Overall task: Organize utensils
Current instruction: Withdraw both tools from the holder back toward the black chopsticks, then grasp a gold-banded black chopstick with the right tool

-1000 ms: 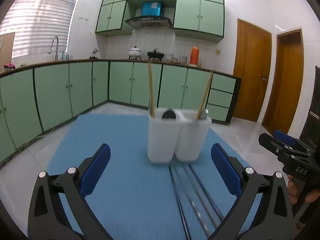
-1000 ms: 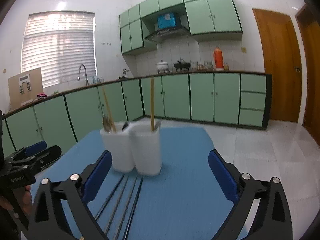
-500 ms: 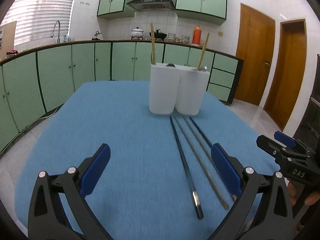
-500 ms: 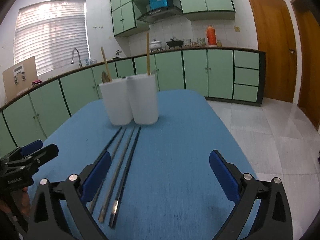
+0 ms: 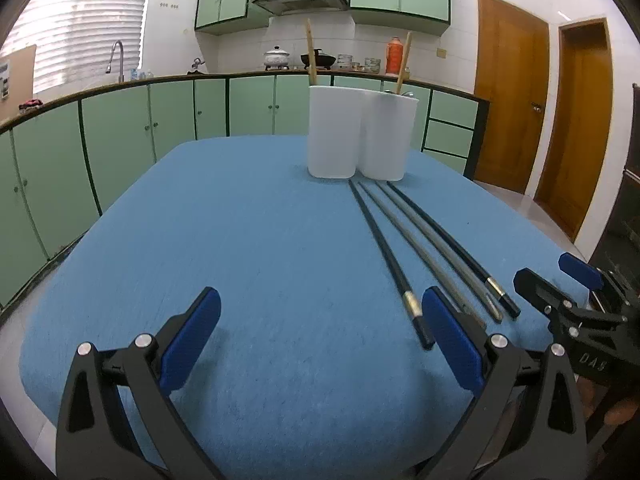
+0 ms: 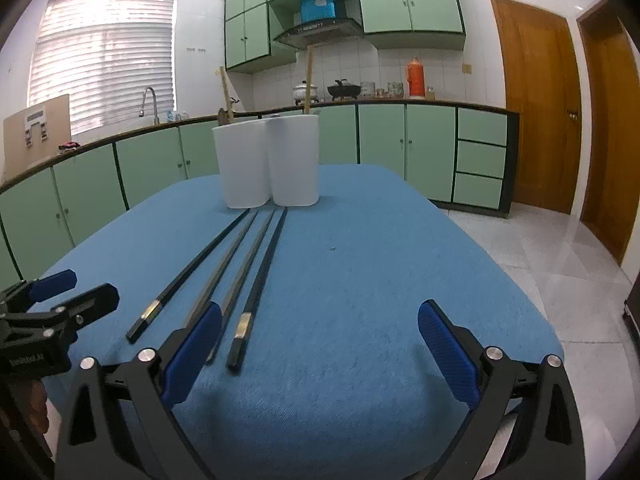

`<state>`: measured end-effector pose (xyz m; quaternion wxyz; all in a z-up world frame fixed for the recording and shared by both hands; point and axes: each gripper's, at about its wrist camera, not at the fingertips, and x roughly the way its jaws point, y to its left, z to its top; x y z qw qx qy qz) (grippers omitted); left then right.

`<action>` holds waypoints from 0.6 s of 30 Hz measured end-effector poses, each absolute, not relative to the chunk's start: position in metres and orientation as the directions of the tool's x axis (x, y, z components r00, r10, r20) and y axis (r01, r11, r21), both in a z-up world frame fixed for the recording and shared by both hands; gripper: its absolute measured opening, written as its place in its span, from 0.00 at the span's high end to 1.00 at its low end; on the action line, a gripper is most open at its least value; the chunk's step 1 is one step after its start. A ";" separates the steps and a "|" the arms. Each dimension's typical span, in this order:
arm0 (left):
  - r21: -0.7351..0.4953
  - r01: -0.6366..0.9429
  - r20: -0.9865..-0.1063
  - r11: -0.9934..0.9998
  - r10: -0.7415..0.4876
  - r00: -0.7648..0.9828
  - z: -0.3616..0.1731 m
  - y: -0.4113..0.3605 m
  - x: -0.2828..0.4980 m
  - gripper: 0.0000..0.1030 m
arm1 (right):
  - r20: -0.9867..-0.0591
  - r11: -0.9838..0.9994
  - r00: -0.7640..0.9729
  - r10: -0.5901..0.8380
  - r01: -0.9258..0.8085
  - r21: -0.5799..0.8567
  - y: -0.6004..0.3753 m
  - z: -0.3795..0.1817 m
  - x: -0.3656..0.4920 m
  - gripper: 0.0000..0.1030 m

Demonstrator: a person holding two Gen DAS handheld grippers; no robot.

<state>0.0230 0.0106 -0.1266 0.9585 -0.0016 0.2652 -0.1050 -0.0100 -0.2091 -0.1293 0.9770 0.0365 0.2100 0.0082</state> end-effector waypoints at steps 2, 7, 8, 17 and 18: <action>-0.066 0.195 -0.508 0.979 -0.201 0.838 -0.128 0.014 0.022 0.05 | -0.396 0.998 0.918 0.026 -0.001 0.063 -0.205 -0.129 -0.011 0.07; -0.072 0.190 -0.503 0.979 -0.201 0.840 -0.129 0.018 0.019 0.05 | -0.383 0.999 0.923 0.027 -0.017 0.030 -0.195 -0.134 -0.012 0.23; -0.073 0.190 -0.503 0.979 -0.201 0.841 -0.128 0.019 0.019 0.05 | -0.384 0.999 0.923 0.029 -0.020 0.026 -0.194 -0.135 -0.012 0.27; -0.075 0.195 -0.497 0.978 -0.206 0.843 -0.127 0.019 0.017 0.05 | -0.368 0.999 0.929 0.039 -0.048 -0.016 -0.179 -0.143 -0.015 0.55; -0.075 0.196 -0.496 0.978 -0.207 0.843 -0.127 0.018 0.016 0.05 | -0.368 0.998 0.929 0.043 -0.053 -0.018 -0.178 -0.143 -0.014 0.57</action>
